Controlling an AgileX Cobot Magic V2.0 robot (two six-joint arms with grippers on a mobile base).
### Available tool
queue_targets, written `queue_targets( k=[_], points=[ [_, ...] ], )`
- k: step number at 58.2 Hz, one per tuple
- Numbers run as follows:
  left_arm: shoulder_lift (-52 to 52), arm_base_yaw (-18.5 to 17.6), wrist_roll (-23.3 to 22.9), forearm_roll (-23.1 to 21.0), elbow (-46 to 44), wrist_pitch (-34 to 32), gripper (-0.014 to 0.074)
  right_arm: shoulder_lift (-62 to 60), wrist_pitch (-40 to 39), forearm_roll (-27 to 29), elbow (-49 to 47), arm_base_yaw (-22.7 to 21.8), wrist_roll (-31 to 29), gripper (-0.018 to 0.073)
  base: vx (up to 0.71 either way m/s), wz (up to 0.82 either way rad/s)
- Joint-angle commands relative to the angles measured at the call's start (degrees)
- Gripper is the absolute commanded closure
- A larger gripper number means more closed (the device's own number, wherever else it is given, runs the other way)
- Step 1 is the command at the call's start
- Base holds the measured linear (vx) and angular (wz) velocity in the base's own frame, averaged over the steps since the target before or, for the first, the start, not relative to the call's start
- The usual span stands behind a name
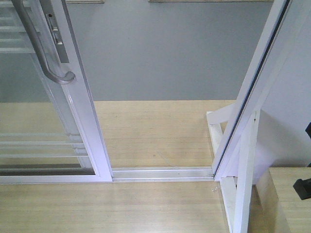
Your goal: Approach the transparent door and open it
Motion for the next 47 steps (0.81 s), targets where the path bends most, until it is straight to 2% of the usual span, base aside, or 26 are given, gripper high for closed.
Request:
queue_targets(
  k=[1, 6, 12, 20, 30, 35, 38, 41, 47],
  points=[
    [0.35, 0.09, 8.59, -8.49, -1.67, -4.77, 0.0603, 0.49, -4.20, -0.42, -1.66, -0.27, -0.08, 0.0568, 0.00, 0.00],
    [0.35, 0.09, 10.69, -9.82, -1.67, -3.96, 0.0603, 0.49, -4.20, -0.42, -1.66, -0.27, -0.08, 0.0568, 0.00, 0.00],
    [-0.18, 0.09, 10.77, -9.62, -1.67, -2.27, 0.0603, 0.49, -4.20, -0.42, -1.66, -0.27, -0.08, 0.0568, 0.00, 0.00],
    [-6.11, 0.09, 10.82, -9.31, -0.36, 0.00, 0.0603, 0.49, -4.20, -0.42, -1.66, -0.27, -0.08, 0.0568, 0.00, 0.00],
    [-19.52, 0.09, 10.56, -10.17, 7.60, 0.00, 0.0603, 0.49, -4.14, -0.42, -1.66, -0.27, -0.08, 0.0568, 0.00, 0.00],
    [-25.14, 0.09, 10.53, -12.37, 12.37, -0.32, 0.0603, 0.49, -4.14, -0.42, -1.66, -0.27, -0.08, 0.0568, 0.00, 0.00],
    [-24.99, 0.09, 10.53, -13.76, 15.02, -1.75, 0.0603, 0.49, -4.14, -0.42, -1.66, -0.27, -0.08, 0.0568, 0.00, 0.00],
    [-24.75, 0.09, 10.66, -14.33, 14.55, 3.30, 0.0603, 0.49, -4.14, -0.42, -1.66, -0.27, -0.08, 0.0568, 0.00, 0.00],
    [-24.87, 0.09, 10.64, -14.19, 14.55, 8.67, 0.0603, 0.49, -4.14, -0.42, -1.66, -0.27, -0.08, 0.0568, 0.00, 0.00]
  ],
)
